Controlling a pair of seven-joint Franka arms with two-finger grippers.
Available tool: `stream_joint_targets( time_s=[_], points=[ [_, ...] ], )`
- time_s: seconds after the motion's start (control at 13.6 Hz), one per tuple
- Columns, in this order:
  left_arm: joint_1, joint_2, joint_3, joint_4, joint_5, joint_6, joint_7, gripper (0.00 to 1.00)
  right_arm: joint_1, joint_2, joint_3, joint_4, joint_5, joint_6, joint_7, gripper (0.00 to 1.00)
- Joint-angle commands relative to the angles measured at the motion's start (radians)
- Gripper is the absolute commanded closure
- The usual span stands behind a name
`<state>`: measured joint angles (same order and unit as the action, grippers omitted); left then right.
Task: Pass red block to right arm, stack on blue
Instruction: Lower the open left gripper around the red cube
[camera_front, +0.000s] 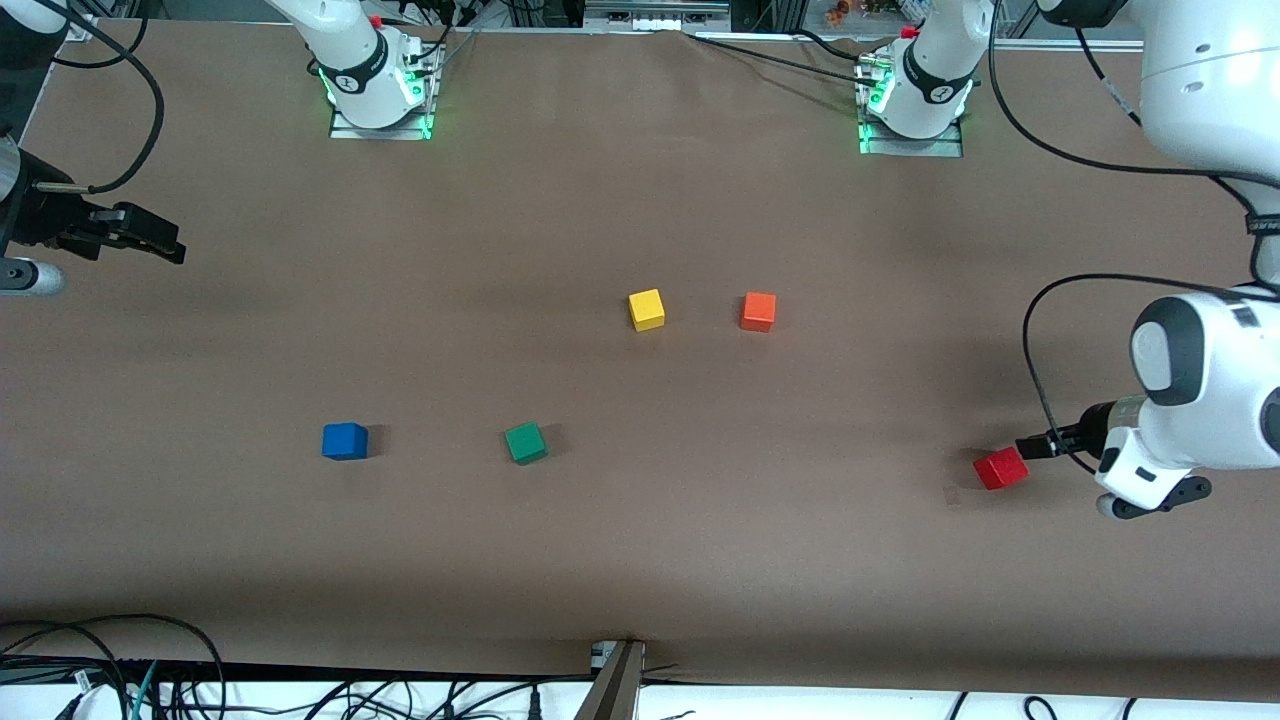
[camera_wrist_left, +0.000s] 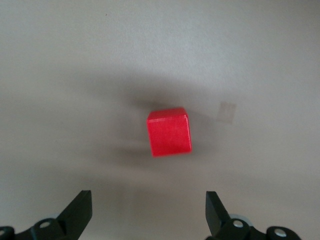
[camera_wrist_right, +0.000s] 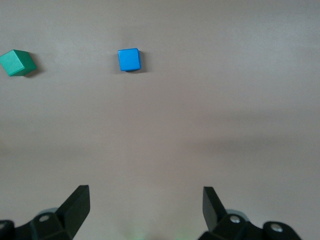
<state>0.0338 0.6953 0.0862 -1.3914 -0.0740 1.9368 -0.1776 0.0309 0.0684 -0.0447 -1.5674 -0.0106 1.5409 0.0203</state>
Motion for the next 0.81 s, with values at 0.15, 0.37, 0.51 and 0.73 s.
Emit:
stream_joint_targets(
  time_s=[0.15, 0.37, 0.51, 0.73],
  points=[
    [-0.015, 0.042, -0.003, -0.064, 0.014, 0.154, -0.100, 0.00, -0.002, -0.002, -0.001, 0.006, 0.006, -0.002, 0.001, 0.00],
    [-0.015, 0.044, -0.003, -0.144, 0.017, 0.284, -0.123, 0.00, -0.002, -0.002, -0.001, 0.006, 0.007, -0.002, 0.001, 0.00],
    [-0.017, 0.044, -0.009, -0.158, 0.017, 0.298, -0.164, 0.00, -0.002, -0.002, -0.001, 0.006, 0.007, -0.002, 0.001, 0.00],
    [-0.044, 0.052, -0.009, -0.158, 0.023, 0.301, -0.223, 0.00, -0.002, -0.002, -0.001, 0.006, 0.007, -0.002, 0.001, 0.00]
  ],
)
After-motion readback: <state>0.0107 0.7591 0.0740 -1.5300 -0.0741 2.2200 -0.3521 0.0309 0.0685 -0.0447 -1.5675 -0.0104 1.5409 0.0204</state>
